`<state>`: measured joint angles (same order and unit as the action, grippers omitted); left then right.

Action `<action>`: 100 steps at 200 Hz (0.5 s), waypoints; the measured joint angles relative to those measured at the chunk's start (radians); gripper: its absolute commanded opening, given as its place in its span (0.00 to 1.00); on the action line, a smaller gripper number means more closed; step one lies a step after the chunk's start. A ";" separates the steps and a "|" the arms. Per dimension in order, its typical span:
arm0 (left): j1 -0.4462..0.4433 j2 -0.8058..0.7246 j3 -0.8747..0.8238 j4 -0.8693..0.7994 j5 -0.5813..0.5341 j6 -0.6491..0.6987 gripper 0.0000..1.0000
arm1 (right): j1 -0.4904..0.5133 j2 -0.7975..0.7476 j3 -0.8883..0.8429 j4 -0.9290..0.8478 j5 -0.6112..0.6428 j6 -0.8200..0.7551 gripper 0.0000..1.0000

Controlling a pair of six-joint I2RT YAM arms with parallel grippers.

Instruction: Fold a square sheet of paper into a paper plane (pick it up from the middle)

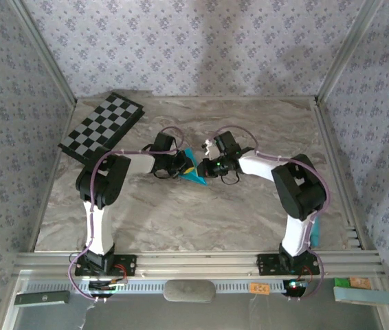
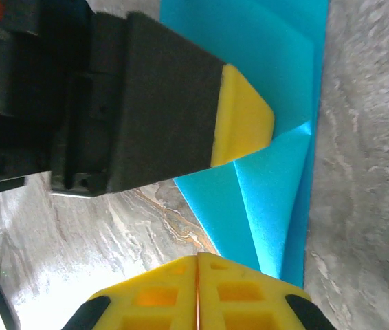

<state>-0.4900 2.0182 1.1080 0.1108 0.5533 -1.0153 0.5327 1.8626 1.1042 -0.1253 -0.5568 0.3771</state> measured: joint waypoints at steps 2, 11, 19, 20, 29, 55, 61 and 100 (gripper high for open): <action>0.000 0.000 0.000 0.000 0.000 0.000 0.08 | 0.000 0.005 0.002 0.000 -0.002 0.000 0.08; 0.000 0.000 0.000 0.000 0.000 0.000 0.07 | 0.000 0.023 0.008 -0.003 -0.009 0.000 0.08; 0.000 0.000 0.000 -0.001 0.000 0.000 0.07 | 0.000 0.034 0.013 -0.008 -0.011 -0.002 0.07; 0.000 0.000 0.000 -0.001 0.000 0.000 0.07 | 0.000 0.036 0.013 -0.008 -0.011 -0.002 0.07; 0.000 0.000 0.000 -0.001 0.000 0.000 0.07 | 0.000 0.046 0.020 -0.013 -0.012 -0.004 0.07; 0.000 0.000 0.000 -0.001 0.000 0.000 0.07 | 0.000 0.072 0.042 -0.026 -0.012 -0.013 0.07; 0.000 0.000 0.000 -0.001 0.000 -0.001 0.07 | 0.000 0.078 0.046 -0.030 -0.012 -0.016 0.07; 0.000 0.000 0.000 -0.002 -0.001 -0.006 0.07 | 0.000 0.094 0.053 -0.050 -0.010 -0.031 0.06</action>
<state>-0.4900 2.0182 1.1080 0.1093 0.5526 -1.0218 0.5323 1.9564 1.1576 -0.1757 -0.5671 0.3466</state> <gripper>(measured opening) 0.070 0.066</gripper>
